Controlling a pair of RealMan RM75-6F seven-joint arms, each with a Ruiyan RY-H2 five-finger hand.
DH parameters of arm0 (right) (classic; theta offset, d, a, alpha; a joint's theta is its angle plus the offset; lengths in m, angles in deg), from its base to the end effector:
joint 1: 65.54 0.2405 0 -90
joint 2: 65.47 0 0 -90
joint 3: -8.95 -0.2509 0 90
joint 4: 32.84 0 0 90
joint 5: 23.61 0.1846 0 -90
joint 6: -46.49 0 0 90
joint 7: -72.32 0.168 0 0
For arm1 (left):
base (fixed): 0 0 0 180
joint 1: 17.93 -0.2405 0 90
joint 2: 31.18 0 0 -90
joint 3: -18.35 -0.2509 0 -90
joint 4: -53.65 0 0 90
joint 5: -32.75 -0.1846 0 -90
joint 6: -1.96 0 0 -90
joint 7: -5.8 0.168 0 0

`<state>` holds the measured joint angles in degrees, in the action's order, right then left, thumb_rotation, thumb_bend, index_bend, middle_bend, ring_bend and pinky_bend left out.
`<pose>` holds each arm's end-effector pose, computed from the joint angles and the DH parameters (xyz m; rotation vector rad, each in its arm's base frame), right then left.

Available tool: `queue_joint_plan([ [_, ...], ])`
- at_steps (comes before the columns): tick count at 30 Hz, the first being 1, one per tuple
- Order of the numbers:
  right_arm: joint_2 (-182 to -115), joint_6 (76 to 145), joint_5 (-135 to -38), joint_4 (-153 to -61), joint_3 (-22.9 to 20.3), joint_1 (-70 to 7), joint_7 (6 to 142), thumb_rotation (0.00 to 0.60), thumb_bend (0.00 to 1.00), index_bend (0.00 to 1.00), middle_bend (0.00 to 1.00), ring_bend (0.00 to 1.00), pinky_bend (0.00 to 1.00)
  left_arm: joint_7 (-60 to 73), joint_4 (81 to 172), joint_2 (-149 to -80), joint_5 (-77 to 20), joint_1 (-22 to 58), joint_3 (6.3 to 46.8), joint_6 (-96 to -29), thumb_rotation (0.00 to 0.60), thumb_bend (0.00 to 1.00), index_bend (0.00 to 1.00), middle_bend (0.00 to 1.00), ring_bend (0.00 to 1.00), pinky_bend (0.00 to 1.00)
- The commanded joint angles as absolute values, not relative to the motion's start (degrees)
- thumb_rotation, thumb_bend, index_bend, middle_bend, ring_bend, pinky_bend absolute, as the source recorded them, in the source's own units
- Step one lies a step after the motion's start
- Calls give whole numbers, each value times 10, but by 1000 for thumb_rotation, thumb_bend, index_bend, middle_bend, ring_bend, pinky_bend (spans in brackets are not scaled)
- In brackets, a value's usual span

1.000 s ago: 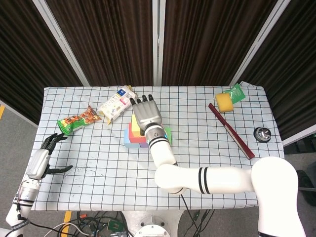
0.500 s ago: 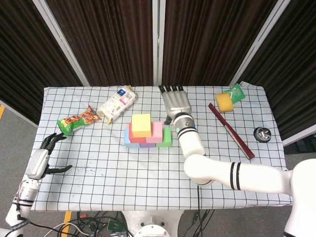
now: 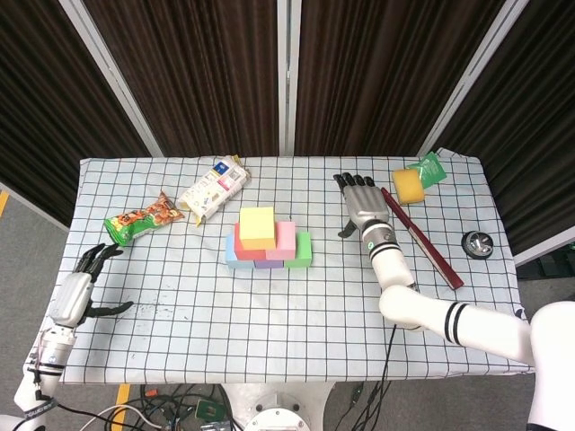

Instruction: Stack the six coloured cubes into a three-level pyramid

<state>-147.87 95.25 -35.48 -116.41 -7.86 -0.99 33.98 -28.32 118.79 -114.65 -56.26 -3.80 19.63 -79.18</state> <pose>-0.0926 -0.4406 0.0364 1.6528 -1.1955 0.6811 -0.3085 0.2531 0.0946 -1.3812 -1.2388 -1.2978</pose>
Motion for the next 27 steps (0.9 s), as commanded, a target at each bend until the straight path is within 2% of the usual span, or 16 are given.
queue_joint_plan([
  [1,-1533,921,-412,-1103,-61,-41,402,600,0,0,20,0,0,-284,1186,-1147,-562,-38,196,-791,600,0,74,159,1,27],
  [10,-1623,919,-524,-991,-65,-60,490,600,0,0,18,0,0,-289,1179,-1148,-558,-41,197,-791,600,0,75,162,1,27],
  [16,-1662,910,-536,-943,-74,-57,504,600,0,0,21,0,0,-292,1177,-1148,-558,-41,197,-789,600,0,74,162,1,27],
  [27,-1694,915,-561,-898,-92,-54,512,600,0,0,21,0,0,-293,1172,-1151,-559,-39,197,-787,600,0,75,162,1,28],
])
